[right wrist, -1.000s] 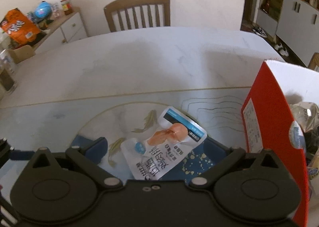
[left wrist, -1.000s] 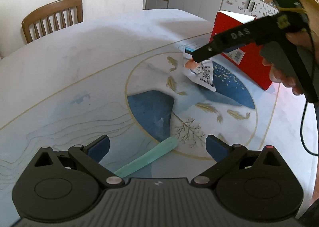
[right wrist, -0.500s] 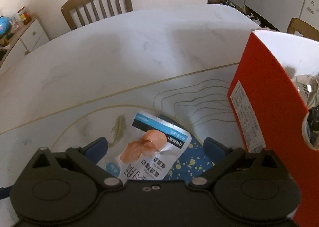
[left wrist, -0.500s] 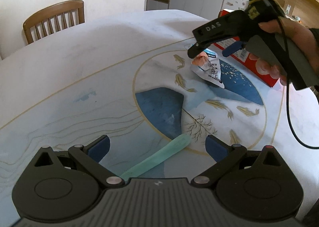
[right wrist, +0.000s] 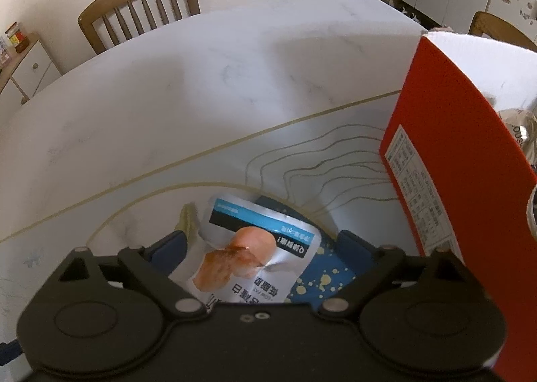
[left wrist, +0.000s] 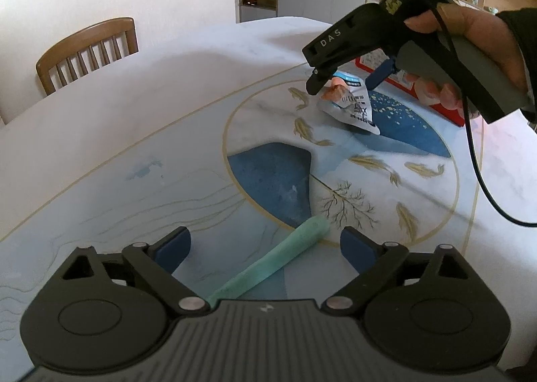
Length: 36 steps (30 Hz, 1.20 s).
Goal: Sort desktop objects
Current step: 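Grasp the teal strip with the left gripper while the right gripper lowers onto the white sausage packet, then close the right gripper on the white sausage packet and lift it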
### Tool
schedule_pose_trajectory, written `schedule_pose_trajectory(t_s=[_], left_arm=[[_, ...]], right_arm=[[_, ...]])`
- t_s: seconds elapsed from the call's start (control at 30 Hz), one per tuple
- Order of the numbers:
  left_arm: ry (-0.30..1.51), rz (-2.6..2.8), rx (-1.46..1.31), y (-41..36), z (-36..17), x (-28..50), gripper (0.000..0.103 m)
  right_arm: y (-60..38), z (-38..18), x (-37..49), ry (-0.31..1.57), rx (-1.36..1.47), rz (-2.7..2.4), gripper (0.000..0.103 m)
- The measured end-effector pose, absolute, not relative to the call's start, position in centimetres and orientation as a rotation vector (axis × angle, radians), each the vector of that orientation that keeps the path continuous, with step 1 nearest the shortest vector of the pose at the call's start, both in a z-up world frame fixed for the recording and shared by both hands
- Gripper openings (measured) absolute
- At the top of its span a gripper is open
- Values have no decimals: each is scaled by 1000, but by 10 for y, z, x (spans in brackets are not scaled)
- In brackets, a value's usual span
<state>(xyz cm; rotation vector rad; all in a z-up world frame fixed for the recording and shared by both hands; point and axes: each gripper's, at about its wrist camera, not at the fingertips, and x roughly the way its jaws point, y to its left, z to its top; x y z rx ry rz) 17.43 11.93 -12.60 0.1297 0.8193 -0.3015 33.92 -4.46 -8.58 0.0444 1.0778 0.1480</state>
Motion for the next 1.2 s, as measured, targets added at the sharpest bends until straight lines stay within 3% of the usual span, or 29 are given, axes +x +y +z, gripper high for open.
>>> schedule_pose_trajectory(t_s=[0.17, 0.43, 0.57, 0.67, 0.7, 0.87, 0.93, 1.07, 1.1, 1.2], left_arm=[[786, -311, 146, 117, -125, 167, 74], [773, -349, 164, 107, -121, 162, 36], [786, -337, 155, 105, -119, 167, 20], [799, -334, 150, 105, -118, 171, 15], [805, -331, 141, 106, -118, 173, 14], [832, -322, 65, 112, -117, 179, 14], [842, -317, 41, 113, -116, 181, 13], [844, -314, 35, 112, -115, 179, 13], [845, -315, 36, 111, -115, 179, 13], [847, -312, 36, 110, -115, 178, 13]], right_arm=[[-42, -87, 338, 1070, 20, 142, 93], [-42, -86, 334, 1046, -6, 129, 73], [-44, -85, 335, 1046, -1, 140, 73], [-47, -84, 334, 1046, 13, 145, 71], [-49, -83, 334, 1047, 18, 145, 65], [-58, -78, 334, 1042, 66, 177, 56], [-60, -74, 332, 1026, 66, 188, 43], [-65, -70, 334, 1027, 69, 207, 34], [-66, -70, 336, 1038, 61, 209, 33], [-69, -76, 334, 1068, 81, 193, 44]])
